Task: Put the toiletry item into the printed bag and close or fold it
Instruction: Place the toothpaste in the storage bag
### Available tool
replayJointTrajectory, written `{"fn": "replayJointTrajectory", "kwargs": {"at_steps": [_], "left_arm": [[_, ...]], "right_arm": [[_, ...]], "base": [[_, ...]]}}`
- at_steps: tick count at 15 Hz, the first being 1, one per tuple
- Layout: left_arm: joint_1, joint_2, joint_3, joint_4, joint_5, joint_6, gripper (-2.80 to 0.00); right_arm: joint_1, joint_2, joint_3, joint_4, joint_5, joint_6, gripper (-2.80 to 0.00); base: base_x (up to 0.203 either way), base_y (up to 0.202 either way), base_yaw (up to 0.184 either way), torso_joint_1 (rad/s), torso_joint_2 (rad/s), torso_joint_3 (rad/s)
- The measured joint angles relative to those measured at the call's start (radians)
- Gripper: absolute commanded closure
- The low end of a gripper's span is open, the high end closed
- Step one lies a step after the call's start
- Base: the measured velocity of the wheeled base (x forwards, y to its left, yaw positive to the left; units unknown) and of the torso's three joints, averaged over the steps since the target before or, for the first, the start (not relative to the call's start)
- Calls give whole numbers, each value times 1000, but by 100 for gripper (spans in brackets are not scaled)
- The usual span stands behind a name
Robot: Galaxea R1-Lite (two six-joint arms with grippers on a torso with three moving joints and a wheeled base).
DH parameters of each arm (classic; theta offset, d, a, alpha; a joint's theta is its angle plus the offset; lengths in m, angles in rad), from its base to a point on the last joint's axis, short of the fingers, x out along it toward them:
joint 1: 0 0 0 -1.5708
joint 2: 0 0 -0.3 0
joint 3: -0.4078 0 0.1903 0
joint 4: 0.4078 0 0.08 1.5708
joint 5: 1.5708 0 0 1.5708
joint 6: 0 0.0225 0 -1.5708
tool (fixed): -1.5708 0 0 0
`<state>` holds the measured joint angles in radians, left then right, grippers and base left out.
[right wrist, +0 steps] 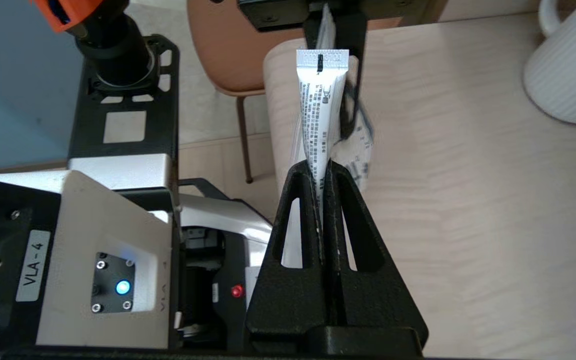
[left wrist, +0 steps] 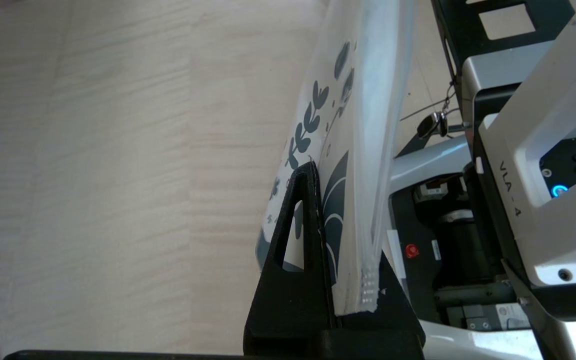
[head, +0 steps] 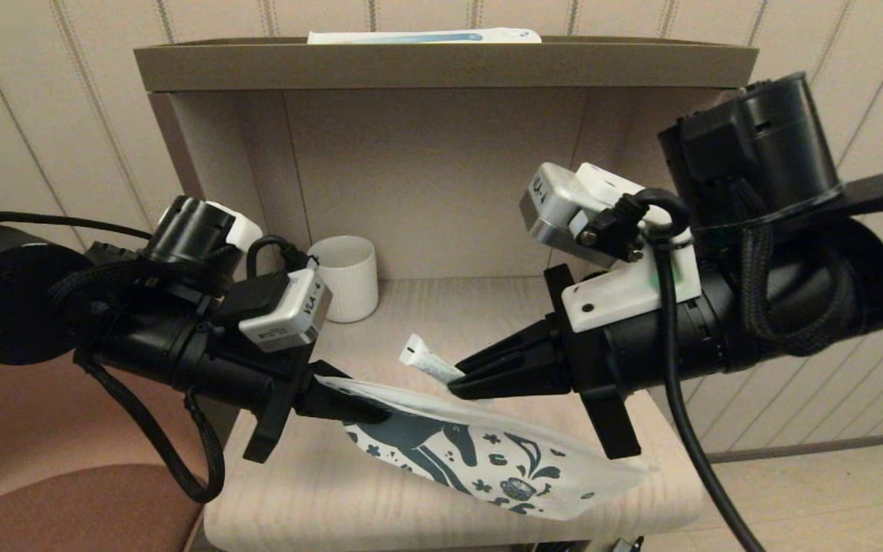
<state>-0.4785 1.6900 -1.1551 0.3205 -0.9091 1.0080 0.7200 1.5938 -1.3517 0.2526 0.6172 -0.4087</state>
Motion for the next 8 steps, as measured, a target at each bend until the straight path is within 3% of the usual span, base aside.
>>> {"fn": "replayJointTrajectory", "kwargs": {"at_steps": [8], "left_arm": [[0,1,1,0,-1,0,0]], "right_arm": [[0,3,29,-24,5,2,0]], "base": [[0,0,0,0,0,0]]}}
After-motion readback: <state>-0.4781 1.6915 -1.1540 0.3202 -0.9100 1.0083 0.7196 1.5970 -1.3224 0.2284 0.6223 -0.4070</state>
